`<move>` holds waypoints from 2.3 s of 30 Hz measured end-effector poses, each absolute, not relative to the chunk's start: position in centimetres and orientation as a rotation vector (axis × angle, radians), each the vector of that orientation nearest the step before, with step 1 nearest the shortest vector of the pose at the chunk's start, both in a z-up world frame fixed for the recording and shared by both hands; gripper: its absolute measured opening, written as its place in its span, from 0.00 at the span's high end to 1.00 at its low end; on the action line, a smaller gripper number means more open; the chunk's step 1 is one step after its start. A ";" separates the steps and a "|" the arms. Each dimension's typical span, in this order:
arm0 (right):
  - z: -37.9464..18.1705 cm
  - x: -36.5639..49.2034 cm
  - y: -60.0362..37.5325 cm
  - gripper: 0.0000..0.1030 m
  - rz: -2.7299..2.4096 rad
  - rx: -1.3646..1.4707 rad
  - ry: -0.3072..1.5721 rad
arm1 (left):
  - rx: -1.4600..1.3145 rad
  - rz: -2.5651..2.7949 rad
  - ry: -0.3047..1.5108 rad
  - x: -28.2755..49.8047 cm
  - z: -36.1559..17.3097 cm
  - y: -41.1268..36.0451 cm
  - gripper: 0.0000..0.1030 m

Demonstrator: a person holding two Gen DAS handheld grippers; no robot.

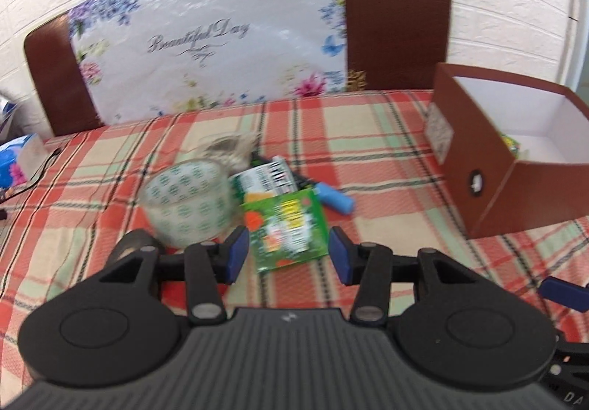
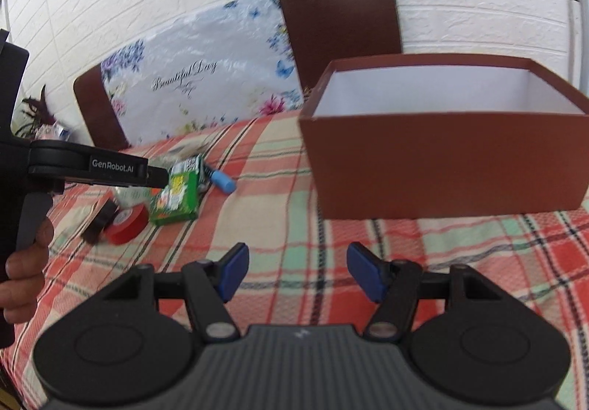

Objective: Organize objects
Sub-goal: 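Move the left gripper back over the small green snack box, then grasp the small green snack box with the left gripper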

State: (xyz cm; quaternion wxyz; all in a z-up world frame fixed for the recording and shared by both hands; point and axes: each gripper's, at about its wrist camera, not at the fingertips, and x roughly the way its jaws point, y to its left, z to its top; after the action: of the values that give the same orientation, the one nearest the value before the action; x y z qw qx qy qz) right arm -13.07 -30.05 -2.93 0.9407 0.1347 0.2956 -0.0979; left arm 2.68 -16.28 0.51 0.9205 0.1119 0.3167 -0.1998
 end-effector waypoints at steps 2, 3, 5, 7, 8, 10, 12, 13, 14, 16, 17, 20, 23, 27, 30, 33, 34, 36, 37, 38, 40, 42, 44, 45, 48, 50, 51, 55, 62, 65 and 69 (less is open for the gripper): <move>-3.3 -12.4 -29.3 0.41 -0.187 0.271 0.632 | 0.221 -0.387 0.663 3.4 -0.2 -15.0 0.51; -3.5 -12.1 -29.0 0.41 -0.180 0.267 0.647 | 0.213 -0.373 0.670 3.9 -0.6 -14.2 0.51; -3.9 -11.5 -28.3 0.41 -0.167 0.251 0.671 | 0.189 -0.349 0.678 4.5 -1.3 -12.5 0.51; -4.2 -10.7 -27.6 0.41 -0.150 0.227 0.696 | 0.160 -0.320 0.679 5.0 -2.1 -10.4 0.51; -4.3 -10.3 -27.2 0.41 -0.140 0.217 0.706 | 0.126 -0.340 0.675 5.2 -2.3 -9.2 0.53; -4.6 -9.5 -26.4 0.41 -0.117 0.200 0.717 | 0.063 -0.363 0.664 5.1 -2.8 -7.2 0.53; -4.9 -8.4 -25.7 0.41 -0.081 0.190 0.716 | 0.044 -0.358 0.627 4.7 -3.2 -6.2 0.49; -5.2 -7.8 -25.4 0.41 -0.066 0.187 0.715 | 0.051 -0.353 0.607 4.4 -3.4 -5.9 0.46; -5.4 -7.1 -25.0 0.41 -0.057 0.182 0.718 | 0.063 -0.339 0.587 4.3 -3.8 -5.7 0.40; -5.7 -5.6 -24.2 0.39 -0.049 0.150 0.709 | 0.080 -0.308 0.565 4.2 -5.0 -5.0 0.37; -5.7 -4.9 -23.8 0.39 -0.047 0.122 0.703 | 0.083 -0.291 0.571 4.4 -5.9 -4.6 0.36; -5.5 -2.5 -22.6 0.39 -0.027 0.081 0.695 | 0.009 -0.282 0.556 4.5 -6.6 -3.4 0.35; -4.9 -0.4 -21.5 0.35 -0.006 0.075 0.674 | -0.022 -0.266 0.567 5.0 -6.8 -3.3 0.35; -4.5 2.3 -19.9 0.20 -0.026 0.051 0.637 | -0.043 -0.277 0.560 4.9 -6.9 -3.1 0.33; -5.6 4.4 -19.4 0.24 -0.050 0.051 0.682 | -0.043 -0.278 0.560 4.9 -6.9 -3.0 0.32; -6.3 4.0 -19.5 0.39 -0.068 0.038 0.694 | -0.042 -0.277 0.561 4.9 -6.9 -3.0 0.32; -6.1 3.3 -19.6 0.39 -0.078 0.037 0.702 | -0.043 -0.277 0.560 4.9 -6.9 -3.0 0.32; -5.6 1.1 -20.4 0.39 -0.078 0.050 0.711 | -0.040 -0.275 0.560 4.9 -6.9 -3.0 0.32; -5.4 -0.2 -20.9 0.39 -0.078 0.048 0.713 | -0.039 -0.275 0.560 4.9 -6.9 -3.0 0.32; -5.2 -2.0 -21.5 0.39 -0.087 0.035 0.712 | -0.035 -0.273 0.561 4.9 -6.9 -3.0 0.32; -5.0 -5.6 -22.9 0.39 -0.121 -0.014 0.715 | -0.016 -0.267 0.565 4.8 -6.9 -3.3 0.32; -5.0 -9.4 -24.6 0.38 -0.172 -0.070 0.726 | 0.022 -0.255 0.577 4.4 -6.6 -3.7 0.33; -5.0 -13.1 -26.4 0.38 -0.241 -0.101 0.730 | 0.019 -0.303 0.600 3.3 -5.9 -4.5 0.33; -5.0 -14.8 -27.4 0.35 -0.268 -0.089 0.735 | 0.002 -0.365 0.620 2.6 -5.4 -5.3 0.33; -4.5 -18.8 -30.5 0.23 -0.350 0.041 0.714 | 0.054 -0.585 0.682 0.0 -3.6 -10.2 0.33; -4.2 -20.0 -31.3 0.23 -0.359 0.079 0.687 | 0.049 -0.753 0.744 -1.8 -2.7 -13.8 0.33; -4.2 -20.3 -31.5 0.23 -0.362 0.074 0.672 | 0.039 -0.831 0.789 -2.5 -2.4 -15.6 0.33; -4.6 -20.6 -31.3 0.22 -0.322 0.035 0.639 | 0.059 -0.993 0.959 -4.8 -2.8 -21.7 0.33; -5.1 -19.9 -32.5 0.20 -0.277 0.038 0.649 | 0.148 -0.994 1.010 -4.9 -4.1 -27.0 0.33; -5.7 -19.9 -32.9 0.27 -0.246 0.063 0.655 | 0.192 -1.005 1.033 -5.0 -5.0 -28.5 0.36; -5.9 -20.0 -33.0 0.40 -0.231 0.053 0.621 | 0.211 -1.060 1.028 -6.0 -3.8 -29.6 0.54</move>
State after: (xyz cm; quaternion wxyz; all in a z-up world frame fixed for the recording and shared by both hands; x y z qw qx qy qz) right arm -20.02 -32.95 -5.94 0.9453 0.0262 0.3047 -0.1133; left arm -6.00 -29.62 -3.83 0.7347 0.0960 0.4675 -0.4821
